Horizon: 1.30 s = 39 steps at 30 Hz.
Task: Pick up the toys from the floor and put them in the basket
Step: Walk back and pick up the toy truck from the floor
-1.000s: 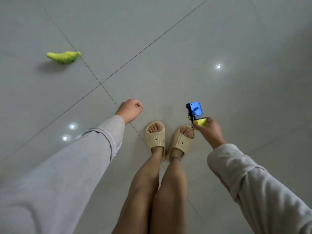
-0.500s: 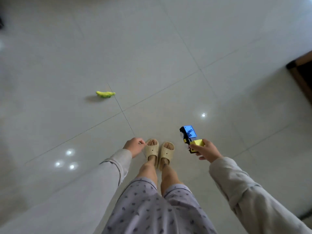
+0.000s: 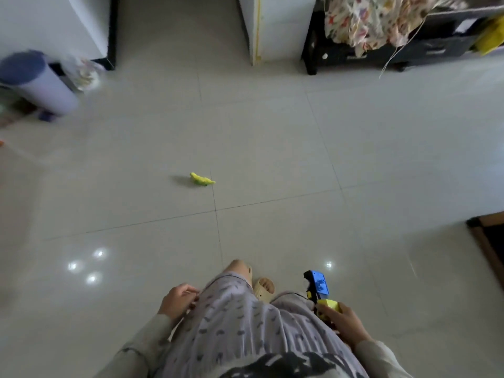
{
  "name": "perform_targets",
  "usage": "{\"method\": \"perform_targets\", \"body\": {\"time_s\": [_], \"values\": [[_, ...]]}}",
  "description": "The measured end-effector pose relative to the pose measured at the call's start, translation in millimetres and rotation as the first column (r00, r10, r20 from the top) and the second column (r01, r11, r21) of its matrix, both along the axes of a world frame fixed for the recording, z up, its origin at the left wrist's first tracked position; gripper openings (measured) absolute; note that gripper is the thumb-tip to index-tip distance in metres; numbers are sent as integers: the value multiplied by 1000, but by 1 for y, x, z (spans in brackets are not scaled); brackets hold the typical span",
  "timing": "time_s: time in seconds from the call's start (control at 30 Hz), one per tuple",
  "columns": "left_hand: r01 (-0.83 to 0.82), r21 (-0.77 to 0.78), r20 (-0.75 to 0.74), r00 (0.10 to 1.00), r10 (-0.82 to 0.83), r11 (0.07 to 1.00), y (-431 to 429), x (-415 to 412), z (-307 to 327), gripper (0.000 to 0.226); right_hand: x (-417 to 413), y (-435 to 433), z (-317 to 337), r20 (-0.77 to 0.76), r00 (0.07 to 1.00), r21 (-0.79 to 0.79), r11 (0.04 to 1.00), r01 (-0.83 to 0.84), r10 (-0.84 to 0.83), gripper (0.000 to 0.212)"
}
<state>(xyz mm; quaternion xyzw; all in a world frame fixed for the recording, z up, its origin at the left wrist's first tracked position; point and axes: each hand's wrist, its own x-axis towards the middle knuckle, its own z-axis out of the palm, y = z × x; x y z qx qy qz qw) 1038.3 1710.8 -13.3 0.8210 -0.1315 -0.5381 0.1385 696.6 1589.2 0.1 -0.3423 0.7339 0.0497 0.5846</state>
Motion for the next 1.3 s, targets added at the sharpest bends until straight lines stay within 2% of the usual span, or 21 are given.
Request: {"method": "perform_targets", "body": {"time_s": [0.1, 0.2, 0.33, 0.5, 0.6, 0.8, 0.9, 1.07, 1.13, 1.3], "values": [[-113, -14, 6, 994, 113, 994, 23, 6, -9, 16, 17, -11, 0, 23, 999, 8, 999, -33, 33, 29], [-170, 13, 27, 985, 170, 985, 38, 10, -14, 16, 44, -33, -2, 48, 987, 26, 988, -151, 150, 29], [-346, 79, -56, 935, 351, 935, 49, 18, -20, 17, 96, -69, -2, 72, 964, 0, 967, -256, 256, 26], [-427, 171, -66, 894, 443, 888, 37, 52, -26, 16, 163, -117, 0, 126, 937, -37, 945, -324, 326, 22], [-448, 183, -66, 882, 466, 875, 7, 82, -30, 15, 200, -146, -3, 102, 926, -33, 931, -363, 364, 21], [-423, 54, -51, 904, 425, 905, -99, 159, -17, 14, 246, -203, -1, 46, 901, 25, 902, -432, 431, 24], [-311, -23, -54, 949, 309, 950, -157, 198, -4, 10, 260, -230, 4, 0, 915, 33, 915, -403, 403, 32], [-107, -65, -10, 994, 107, 992, -227, 249, 14, 8, 272, -273, 14, -54, 930, 32, 932, -361, 362, 21], [-100, -77, -6, 995, 99, 992, -244, 262, 15, 10, 280, -288, 16, -56, 934, 42, 936, -350, 352, 12], [-187, -16, -15, 982, 187, 982, -256, 278, 7, 8, 314, -329, 7, -56, 917, 86, 917, -389, 394, 10]]}}
